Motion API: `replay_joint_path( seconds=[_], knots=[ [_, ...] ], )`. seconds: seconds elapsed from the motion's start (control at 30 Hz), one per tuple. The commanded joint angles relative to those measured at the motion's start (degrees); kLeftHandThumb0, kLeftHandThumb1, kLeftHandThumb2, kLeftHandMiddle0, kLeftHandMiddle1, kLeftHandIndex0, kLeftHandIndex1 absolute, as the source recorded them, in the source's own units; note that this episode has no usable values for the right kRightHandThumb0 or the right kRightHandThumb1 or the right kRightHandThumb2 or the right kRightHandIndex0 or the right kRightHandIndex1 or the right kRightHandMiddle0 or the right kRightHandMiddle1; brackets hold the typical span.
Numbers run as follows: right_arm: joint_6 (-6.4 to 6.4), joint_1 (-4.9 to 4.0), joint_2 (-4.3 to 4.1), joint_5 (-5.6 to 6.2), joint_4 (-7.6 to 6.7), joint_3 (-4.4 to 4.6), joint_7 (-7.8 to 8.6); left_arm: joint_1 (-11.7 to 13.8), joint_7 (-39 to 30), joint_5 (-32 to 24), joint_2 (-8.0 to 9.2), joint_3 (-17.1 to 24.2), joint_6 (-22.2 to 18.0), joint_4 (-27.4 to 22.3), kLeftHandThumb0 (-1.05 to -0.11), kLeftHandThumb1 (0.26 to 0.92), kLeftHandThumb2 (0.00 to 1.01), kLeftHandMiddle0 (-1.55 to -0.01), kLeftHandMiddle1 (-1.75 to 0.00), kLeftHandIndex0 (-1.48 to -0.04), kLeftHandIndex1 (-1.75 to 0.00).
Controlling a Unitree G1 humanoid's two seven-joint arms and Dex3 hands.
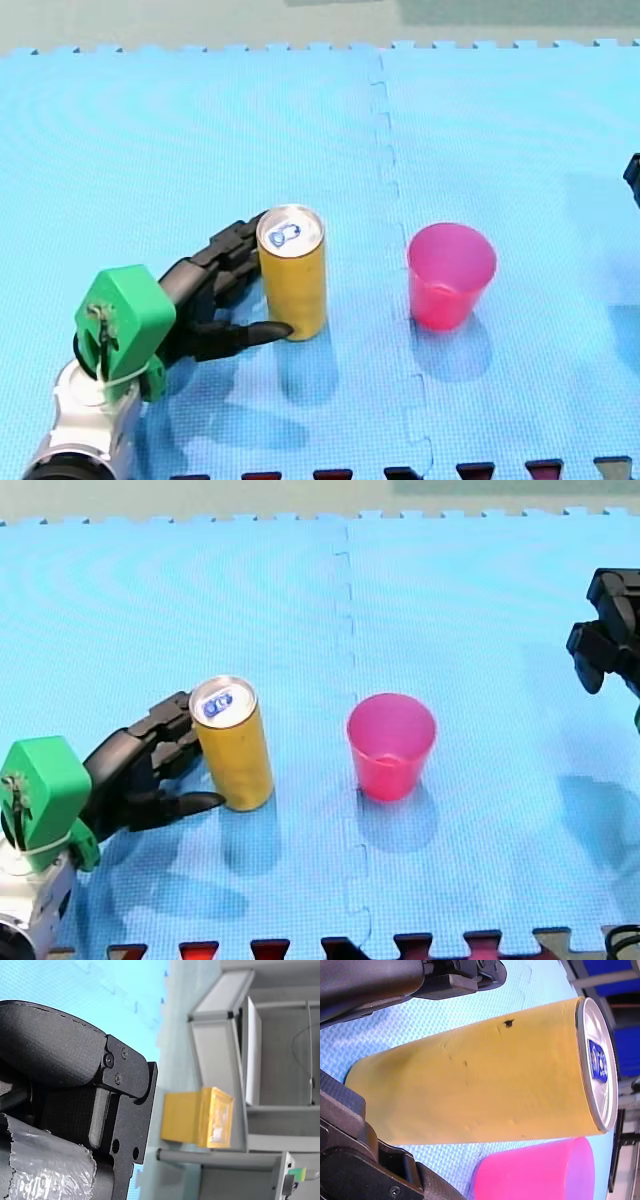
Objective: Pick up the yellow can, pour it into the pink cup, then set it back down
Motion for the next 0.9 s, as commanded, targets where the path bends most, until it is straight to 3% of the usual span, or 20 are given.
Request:
replay_joint_path(
  seconds=[0.0,0.23,0.63,0.87],
  knots=[
    [-0.01,-0.08,-0.12,0.01,-0.08,0.07,-0.14,-0.6,0.3,0.5,0.34,-0.4,-0.2,0.1,-0.908,0.667,0.0,-0.13,-0.01,-0.15,0.0],
    [-0.03,-0.08,-0.17,-0.08,-0.09,0.08,-0.18,-1.4,0.4,0.7,0.11,-0.8,-0.2,0.3,-0.907,0.666,0.0,-0.14,-0.01,-0.16,0.0],
    [0.01,0.0,-0.03,0.76,-0.22,-0.58,0.51,-2.3,0.0,0.8,-1.42,-1.6,0.3,-0.1,-0.904,0.671,0.0,-0.16,-0.01,-0.16,0.0],
    [-0.35,0.19,-0.07,0.02,-0.28,0.05,-0.16,-2.5,-0.5,0.6,-1.6,-1.6,0.9,-0.6,-0.906,0.673,0.0,-0.16,-0.01,-0.16,0.0]
  ],
)
